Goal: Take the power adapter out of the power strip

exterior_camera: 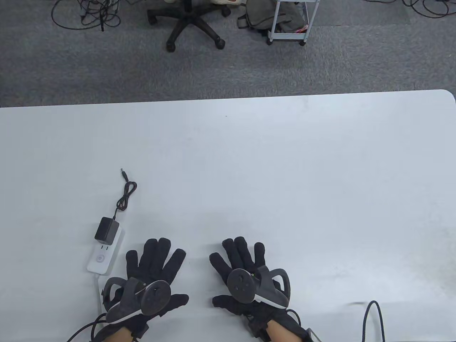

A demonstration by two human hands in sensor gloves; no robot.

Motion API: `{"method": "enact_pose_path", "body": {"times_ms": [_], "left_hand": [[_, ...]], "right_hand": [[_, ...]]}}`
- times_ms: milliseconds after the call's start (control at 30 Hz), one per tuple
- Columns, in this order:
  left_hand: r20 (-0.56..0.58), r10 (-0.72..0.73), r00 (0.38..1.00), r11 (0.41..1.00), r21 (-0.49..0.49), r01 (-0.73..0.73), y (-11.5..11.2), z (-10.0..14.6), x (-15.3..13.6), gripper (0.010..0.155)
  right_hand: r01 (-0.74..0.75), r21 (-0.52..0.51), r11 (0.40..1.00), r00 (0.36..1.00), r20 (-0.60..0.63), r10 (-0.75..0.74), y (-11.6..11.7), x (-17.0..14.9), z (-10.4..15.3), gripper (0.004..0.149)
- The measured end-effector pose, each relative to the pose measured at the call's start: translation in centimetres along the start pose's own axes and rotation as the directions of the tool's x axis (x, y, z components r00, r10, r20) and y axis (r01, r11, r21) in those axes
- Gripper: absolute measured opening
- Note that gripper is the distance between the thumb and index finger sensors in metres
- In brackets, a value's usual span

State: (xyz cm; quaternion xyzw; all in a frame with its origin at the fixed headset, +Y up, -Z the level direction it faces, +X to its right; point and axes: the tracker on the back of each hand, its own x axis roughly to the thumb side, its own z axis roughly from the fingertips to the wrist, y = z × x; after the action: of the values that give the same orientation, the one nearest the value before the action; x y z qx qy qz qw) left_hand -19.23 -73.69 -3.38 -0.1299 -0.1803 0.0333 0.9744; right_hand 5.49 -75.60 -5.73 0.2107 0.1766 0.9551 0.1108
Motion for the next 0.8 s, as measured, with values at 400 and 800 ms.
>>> {"method": "enact_pose_path", "body": {"times_ms": [400, 800], "left_hand": [[0.002, -0.021, 1.000, 1.000, -0.007, 0.021, -0.11, 0.05, 0.35, 0.102], [0.009, -0.009, 1.000, 1.000, -0.005, 0.009, -0.08, 0.18, 0.16, 0.102]], "right_hand": [[0.046, -0.040, 0.998, 0.999, -0.014, -0.047, -0.57, -0.22, 0.30, 0.097], [0.048, -0.035, 0.998, 0.999, 0.002, -0.048, -0.23, 0.06, 0.14, 0.098]]}}
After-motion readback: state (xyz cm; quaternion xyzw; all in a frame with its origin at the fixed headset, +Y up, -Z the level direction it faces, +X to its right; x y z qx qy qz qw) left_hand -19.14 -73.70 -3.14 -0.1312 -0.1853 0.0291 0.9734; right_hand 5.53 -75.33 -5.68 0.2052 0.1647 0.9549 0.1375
